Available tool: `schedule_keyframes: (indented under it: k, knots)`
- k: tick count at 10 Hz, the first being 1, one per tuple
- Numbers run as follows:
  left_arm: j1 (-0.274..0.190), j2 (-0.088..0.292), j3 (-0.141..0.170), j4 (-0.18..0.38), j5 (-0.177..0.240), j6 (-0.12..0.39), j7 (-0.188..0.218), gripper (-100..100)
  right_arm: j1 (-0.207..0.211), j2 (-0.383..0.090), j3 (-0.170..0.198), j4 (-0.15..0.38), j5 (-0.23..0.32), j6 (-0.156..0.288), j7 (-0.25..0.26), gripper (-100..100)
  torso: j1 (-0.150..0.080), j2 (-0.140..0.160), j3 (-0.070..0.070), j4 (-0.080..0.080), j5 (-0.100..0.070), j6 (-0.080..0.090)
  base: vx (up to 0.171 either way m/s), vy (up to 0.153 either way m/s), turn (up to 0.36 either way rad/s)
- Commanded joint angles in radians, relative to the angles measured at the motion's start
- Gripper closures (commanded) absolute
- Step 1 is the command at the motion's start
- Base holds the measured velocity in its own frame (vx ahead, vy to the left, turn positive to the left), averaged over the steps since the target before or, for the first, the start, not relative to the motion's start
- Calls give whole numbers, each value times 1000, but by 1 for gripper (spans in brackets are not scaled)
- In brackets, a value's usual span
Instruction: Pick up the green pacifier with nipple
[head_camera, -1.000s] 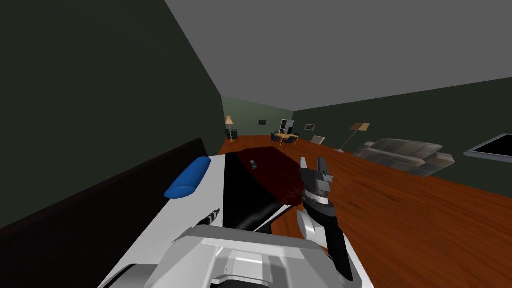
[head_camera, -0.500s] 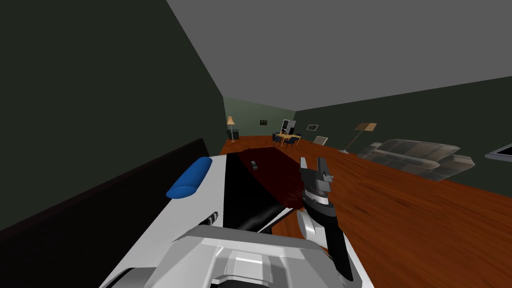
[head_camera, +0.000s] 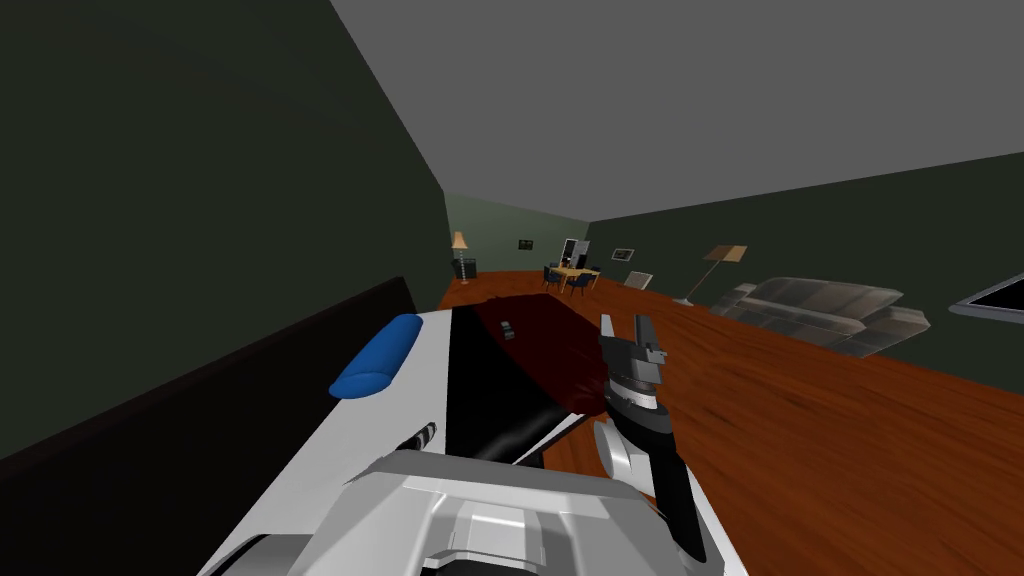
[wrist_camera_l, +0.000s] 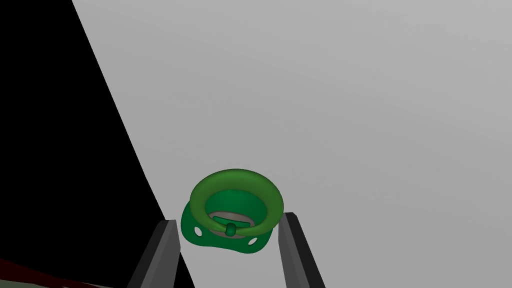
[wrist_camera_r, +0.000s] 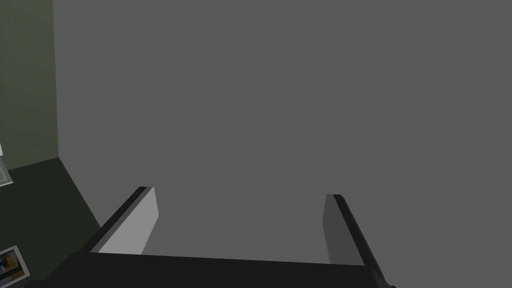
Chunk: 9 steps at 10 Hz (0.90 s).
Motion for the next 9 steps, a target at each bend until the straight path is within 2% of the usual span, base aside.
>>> schedule_keyframes:
  k: [1,2,4,6,9]
  knots:
    - [-14,16,-24,1,13,20,38,100,0,0,0,0,0,0,0,0,0,0,0,0,0,0,-84,-14,-162]
    - [-26,27,-39,4,23,31,60,100,0,0,0,0,0,0,0,0,0,3,1,0,0,0,-108,-12,-135]
    - [-26,27,-39,4,23,31,60,100,0,0,0,0,0,0,0,0,0,4,2,0,0,-1,-55,-14,-20]
    - [-49,50,-68,11,41,54,104,100,0,0,0,0,0,0,0,0,0,2,1,0,0,-1,-60,-9,-124]
    - [-83,83,-112,21,69,89,170,100,0,0,0,0,0,0,0,0,-1,7,4,1,-1,-1,-123,-29,-142]
